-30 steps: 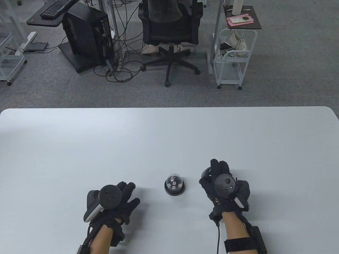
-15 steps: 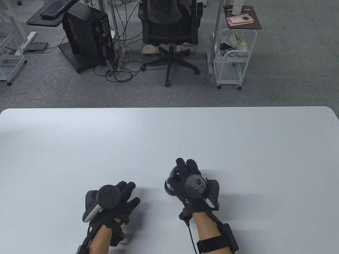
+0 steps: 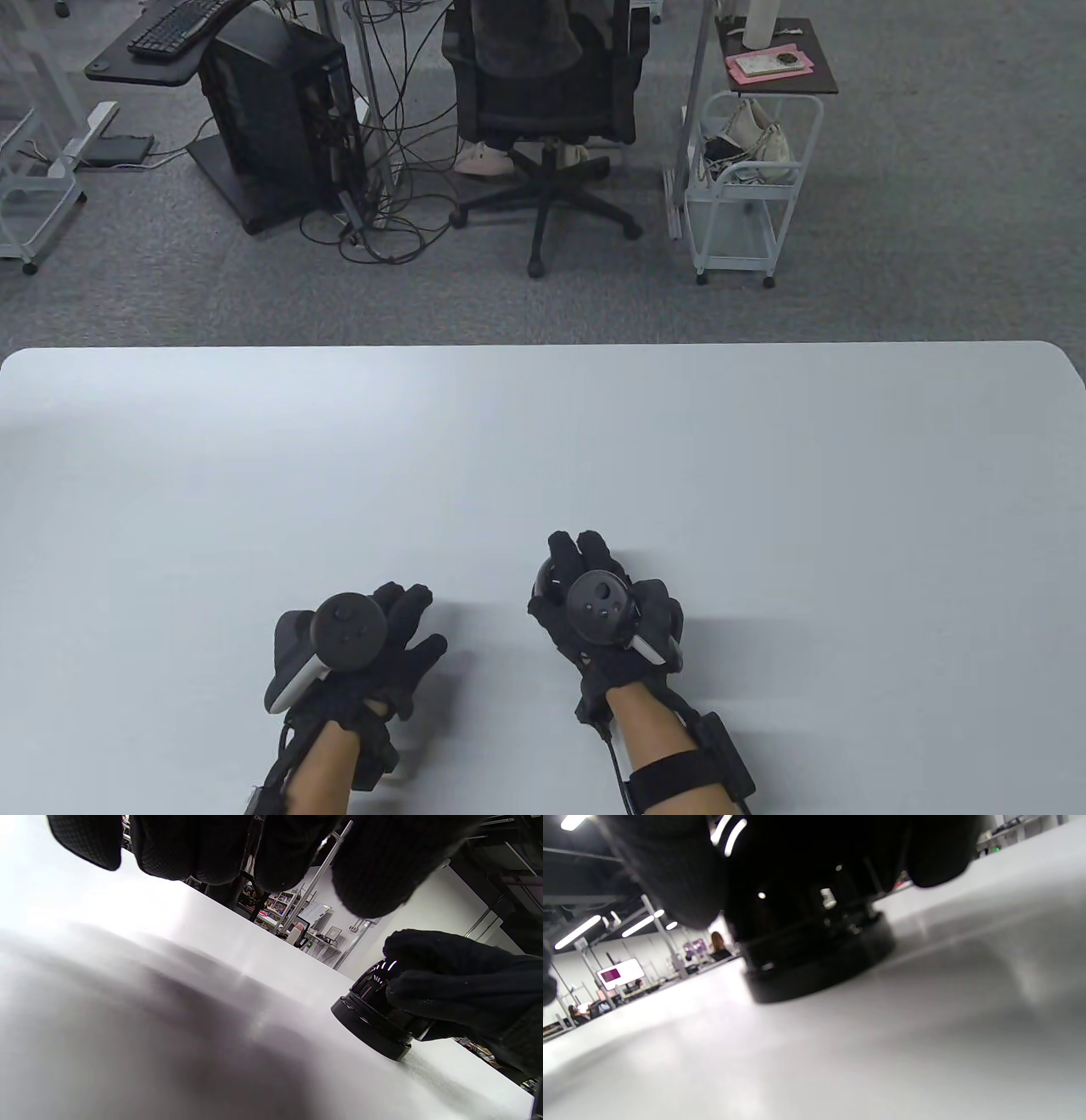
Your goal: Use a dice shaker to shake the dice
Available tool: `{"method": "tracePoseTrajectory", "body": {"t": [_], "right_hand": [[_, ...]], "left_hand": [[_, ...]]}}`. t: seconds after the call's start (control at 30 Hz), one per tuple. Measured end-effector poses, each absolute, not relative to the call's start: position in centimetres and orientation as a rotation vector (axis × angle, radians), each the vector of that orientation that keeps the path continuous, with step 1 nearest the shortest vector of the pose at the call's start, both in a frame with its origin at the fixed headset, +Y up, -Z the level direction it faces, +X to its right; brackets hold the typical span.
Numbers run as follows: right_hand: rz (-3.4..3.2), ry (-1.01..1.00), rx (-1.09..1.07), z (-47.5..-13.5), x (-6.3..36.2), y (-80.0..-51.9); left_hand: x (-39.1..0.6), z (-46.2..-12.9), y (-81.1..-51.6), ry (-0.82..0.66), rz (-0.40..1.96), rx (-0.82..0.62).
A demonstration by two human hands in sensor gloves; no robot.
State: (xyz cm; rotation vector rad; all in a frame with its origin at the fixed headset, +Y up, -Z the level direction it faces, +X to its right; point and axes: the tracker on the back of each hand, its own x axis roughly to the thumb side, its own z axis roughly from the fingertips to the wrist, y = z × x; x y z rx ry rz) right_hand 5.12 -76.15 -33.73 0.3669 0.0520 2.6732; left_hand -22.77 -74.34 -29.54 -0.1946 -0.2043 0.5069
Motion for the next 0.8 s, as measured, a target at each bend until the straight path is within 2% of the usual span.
{"method": "tracePoseTrajectory", "body": {"t": [0.33,0.8], "right_hand": [[2.626,0.154,0.383,-34.0,5.4,-76.8],[2.466,0.304,0.279,-34.6,6.1,-77.5]], "left_hand": [[-22.7,-29.6,-74.4,-0.205,0.501,-0.201],[-22.7,-29.6,-74.4,-0.201,0.497,-0.209]]}}
